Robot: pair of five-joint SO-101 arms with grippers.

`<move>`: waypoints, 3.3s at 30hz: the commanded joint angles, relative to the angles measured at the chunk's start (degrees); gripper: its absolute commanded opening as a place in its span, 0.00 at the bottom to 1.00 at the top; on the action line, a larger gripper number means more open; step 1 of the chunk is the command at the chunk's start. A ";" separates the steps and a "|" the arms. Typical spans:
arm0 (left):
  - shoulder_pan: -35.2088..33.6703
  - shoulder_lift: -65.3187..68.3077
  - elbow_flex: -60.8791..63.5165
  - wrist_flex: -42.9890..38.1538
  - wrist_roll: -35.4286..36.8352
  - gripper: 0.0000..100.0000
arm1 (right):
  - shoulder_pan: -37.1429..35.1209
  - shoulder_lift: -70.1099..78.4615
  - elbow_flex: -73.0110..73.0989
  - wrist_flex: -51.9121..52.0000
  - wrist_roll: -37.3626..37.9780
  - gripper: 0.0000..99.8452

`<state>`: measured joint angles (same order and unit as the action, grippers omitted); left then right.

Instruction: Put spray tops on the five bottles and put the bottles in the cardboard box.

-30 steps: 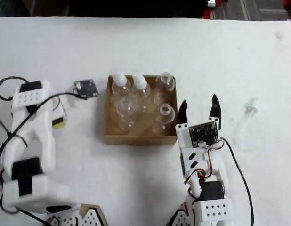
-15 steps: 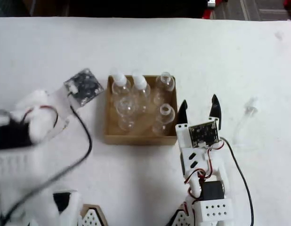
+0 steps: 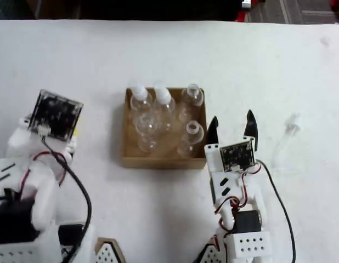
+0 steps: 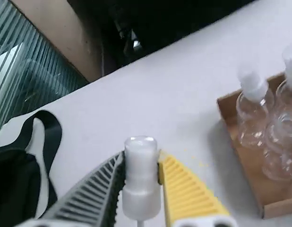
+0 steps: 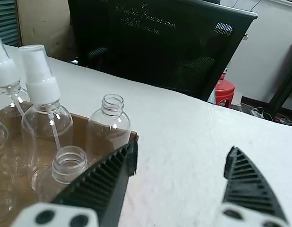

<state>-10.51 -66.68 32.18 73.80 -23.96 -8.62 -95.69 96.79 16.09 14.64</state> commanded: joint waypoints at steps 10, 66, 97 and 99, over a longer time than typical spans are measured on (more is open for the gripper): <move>24.84 -0.40 2.37 -23.38 15.30 0.02 | 0.13 0.13 0.35 0.13 0.79 0.27; 32.40 19.82 16.09 -62.59 9.41 0.02 | 0.13 0.13 0.35 -0.22 0.79 0.27; 31.87 19.74 31.74 -72.44 16.53 0.02 | 0.13 0.13 0.35 -0.22 0.79 0.27; 31.87 19.74 31.91 -72.35 16.53 0.02 | 0.13 0.13 0.35 -0.22 0.79 0.27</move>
<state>21.14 -45.05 64.18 2.59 -8.22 -8.62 -95.69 96.79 16.09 14.64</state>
